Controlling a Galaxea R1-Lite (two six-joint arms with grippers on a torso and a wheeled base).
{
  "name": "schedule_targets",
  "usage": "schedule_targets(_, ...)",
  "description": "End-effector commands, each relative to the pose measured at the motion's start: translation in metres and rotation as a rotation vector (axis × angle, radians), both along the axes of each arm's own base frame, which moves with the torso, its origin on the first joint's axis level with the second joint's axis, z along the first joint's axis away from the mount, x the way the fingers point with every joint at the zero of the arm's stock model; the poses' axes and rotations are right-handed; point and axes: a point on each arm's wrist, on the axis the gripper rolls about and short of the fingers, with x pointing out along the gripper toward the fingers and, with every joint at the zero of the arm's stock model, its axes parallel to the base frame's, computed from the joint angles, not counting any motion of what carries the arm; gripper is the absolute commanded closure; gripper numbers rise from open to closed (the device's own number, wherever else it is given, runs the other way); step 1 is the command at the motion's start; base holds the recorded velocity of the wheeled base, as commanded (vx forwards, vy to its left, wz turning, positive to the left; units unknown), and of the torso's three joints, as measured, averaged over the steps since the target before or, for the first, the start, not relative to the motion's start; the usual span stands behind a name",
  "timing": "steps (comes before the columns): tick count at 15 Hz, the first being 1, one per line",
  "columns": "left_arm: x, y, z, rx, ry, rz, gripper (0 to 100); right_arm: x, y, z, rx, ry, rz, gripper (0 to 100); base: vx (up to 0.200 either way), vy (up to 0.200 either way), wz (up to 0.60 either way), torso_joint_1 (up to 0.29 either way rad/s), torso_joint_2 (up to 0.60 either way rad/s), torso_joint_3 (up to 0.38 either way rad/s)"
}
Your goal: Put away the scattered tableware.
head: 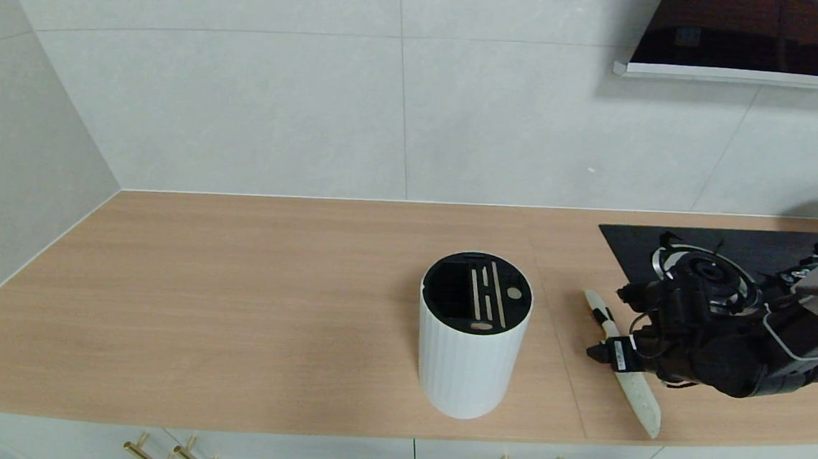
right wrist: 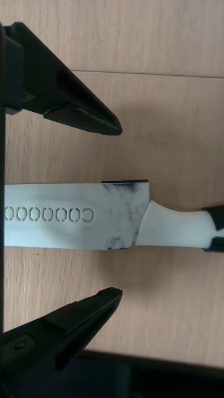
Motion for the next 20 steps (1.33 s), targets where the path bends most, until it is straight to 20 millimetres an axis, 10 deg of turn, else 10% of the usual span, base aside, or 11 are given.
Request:
schedule_targets(1,0.0000,0.0000,0.0000,0.000,0.001,0.001,0,0.0043,-0.0001,-0.0015,0.001,-0.007,-0.005,0,0.000,0.000,0.00,0.000,0.00,0.000)
schedule_targets(12,0.0000,0.0000,0.0000,0.000,0.001,0.001,0,0.0070,-0.0015,-0.0103,-0.002,0.011,-0.013,0,0.000,0.000,0.00,0.000,0.00,0.000)
schedule_targets(13,0.0000,0.0000,0.0000,0.000,0.001,0.001,0,0.0078,-0.0014,-0.0096,-0.001,0.006,-0.013,100,0.000,0.000,0.00,0.000,0.00,0.000)
schedule_targets(20,0.0000,0.0000,0.0000,0.000,0.001,0.001,0,0.0084,-0.0014,-0.0096,-0.002,0.005,-0.014,100,0.000,0.000,0.00,0.000,0.00,0.000)
